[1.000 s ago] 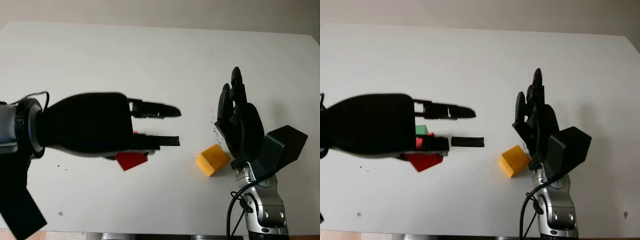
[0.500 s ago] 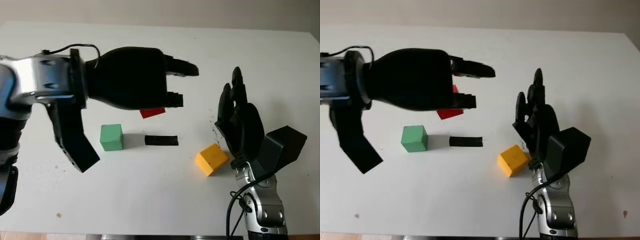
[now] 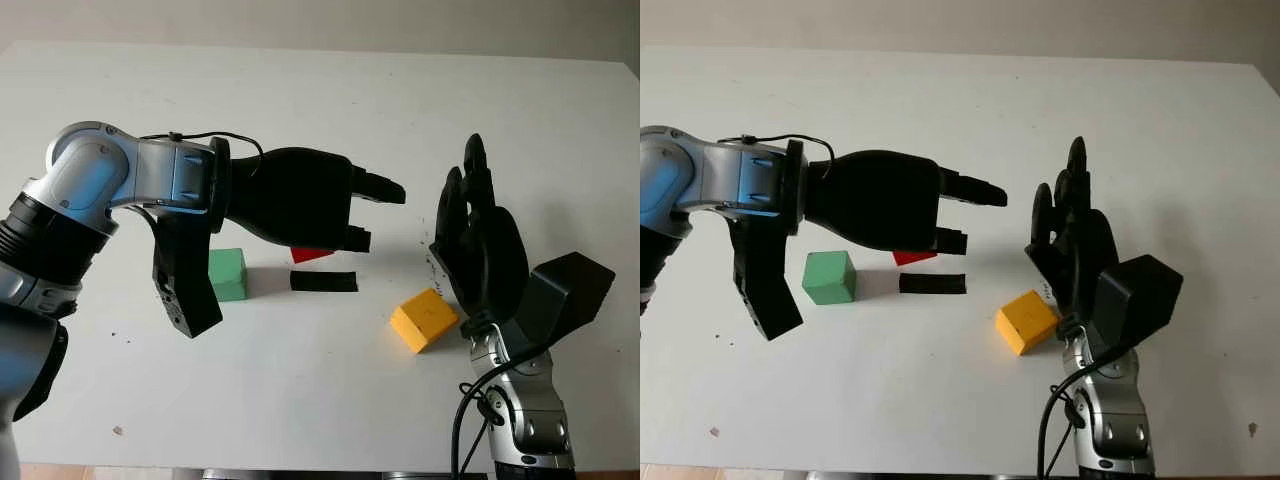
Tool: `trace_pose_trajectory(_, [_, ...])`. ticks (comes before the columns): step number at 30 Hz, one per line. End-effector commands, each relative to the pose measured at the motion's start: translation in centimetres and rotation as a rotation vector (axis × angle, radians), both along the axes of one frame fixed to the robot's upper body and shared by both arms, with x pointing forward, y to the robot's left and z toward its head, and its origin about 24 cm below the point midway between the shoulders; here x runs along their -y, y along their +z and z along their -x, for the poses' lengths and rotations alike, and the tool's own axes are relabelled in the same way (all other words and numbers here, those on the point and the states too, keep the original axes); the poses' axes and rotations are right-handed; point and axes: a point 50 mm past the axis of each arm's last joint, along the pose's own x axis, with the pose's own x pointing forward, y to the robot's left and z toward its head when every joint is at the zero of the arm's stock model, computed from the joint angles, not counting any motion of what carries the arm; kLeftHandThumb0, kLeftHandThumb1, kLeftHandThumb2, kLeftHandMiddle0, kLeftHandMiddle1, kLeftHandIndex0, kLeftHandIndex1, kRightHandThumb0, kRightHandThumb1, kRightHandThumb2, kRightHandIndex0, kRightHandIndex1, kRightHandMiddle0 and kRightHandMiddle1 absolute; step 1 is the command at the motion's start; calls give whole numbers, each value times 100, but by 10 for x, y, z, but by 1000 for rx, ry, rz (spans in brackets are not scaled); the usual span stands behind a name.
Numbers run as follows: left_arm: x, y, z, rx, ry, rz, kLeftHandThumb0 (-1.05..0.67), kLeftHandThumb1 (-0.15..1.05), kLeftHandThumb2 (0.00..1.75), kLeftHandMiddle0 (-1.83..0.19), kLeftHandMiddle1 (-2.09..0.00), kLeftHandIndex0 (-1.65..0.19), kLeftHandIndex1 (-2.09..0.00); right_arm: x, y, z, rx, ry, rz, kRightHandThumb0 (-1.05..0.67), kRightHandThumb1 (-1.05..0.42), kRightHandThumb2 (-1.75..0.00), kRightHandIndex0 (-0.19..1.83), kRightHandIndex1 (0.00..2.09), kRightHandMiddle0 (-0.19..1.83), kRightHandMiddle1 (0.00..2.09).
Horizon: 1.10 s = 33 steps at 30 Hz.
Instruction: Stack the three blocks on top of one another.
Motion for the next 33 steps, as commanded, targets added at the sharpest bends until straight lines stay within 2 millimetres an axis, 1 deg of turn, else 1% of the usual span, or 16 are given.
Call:
trace_pose_trajectory(1, [4,-1,1,-18,-13,6,-34,93,6,-20,-2,-42,-178,0,3,2,14,-3,0,-71,-105,-68,-19,0,-19,0])
trace_pose_trajectory(3, [3,-6,1,-52,-21,7,-32,91,5,-21,-3,-49,-180,0,2,1,13,-2,3,-71,-105,-69,-19,0,-19,0])
trace_pose_trajectory(5, [3,-10,1,-81,-27,10,-33,90,4,-21,-3,-49,-181,0,2,1,14,-3,5,-71,-105,-69,-19,0,-19,0])
trace_pose_trajectory(9, [6,-19,1,-109,-24,1,-37,90,5,-19,-2,-43,-177,0,2,2,13,-6,-1,-70,-105,-69,-19,0,-19,0])
trace_pose_trajectory(12, [9,-25,1,-122,-27,14,-35,92,6,-20,-3,-42,-176,0,2,3,10,-8,-12,-70,-105,-69,-19,0,-19,0])
trace_pose_trajectory(16, [10,-33,-2,-127,-20,10,-35,92,5,-20,-2,-44,-177,1,3,3,9,-13,-6,-70,-105,-68,-19,0,-19,0])
trace_pose_trajectory(22, [11,-40,-4,-117,-23,-4,-38,93,6,-18,0,-44,-183,2,3,4,16,-15,8,-70,-105,-69,-19,0,-19,0])
trace_pose_trajectory(26, [13,-45,-7,-120,-17,-3,-28,92,5,-20,-1,-45,-184,1,4,4,12,-16,7,-71,-105,-69,-19,0,-19,0])
trace_pose_trajectory(27, [13,-45,-7,-116,-16,-6,-26,93,6,-21,0,-45,-188,2,4,4,12,-17,6,-71,-105,-69,-19,0,-19,0])
trace_pose_trajectory(32, [13,-48,-9,-110,-18,2,-27,93,6,-22,0,-44,-190,2,4,5,13,-19,4,-72,-105,-68,-19,0,-19,0])
trace_pose_trajectory(33, [12,-48,-10,-106,-15,-1,-26,93,5,-21,0,-38,-183,2,4,5,11,-17,2,-71,-105,-68,-19,0,-19,0])
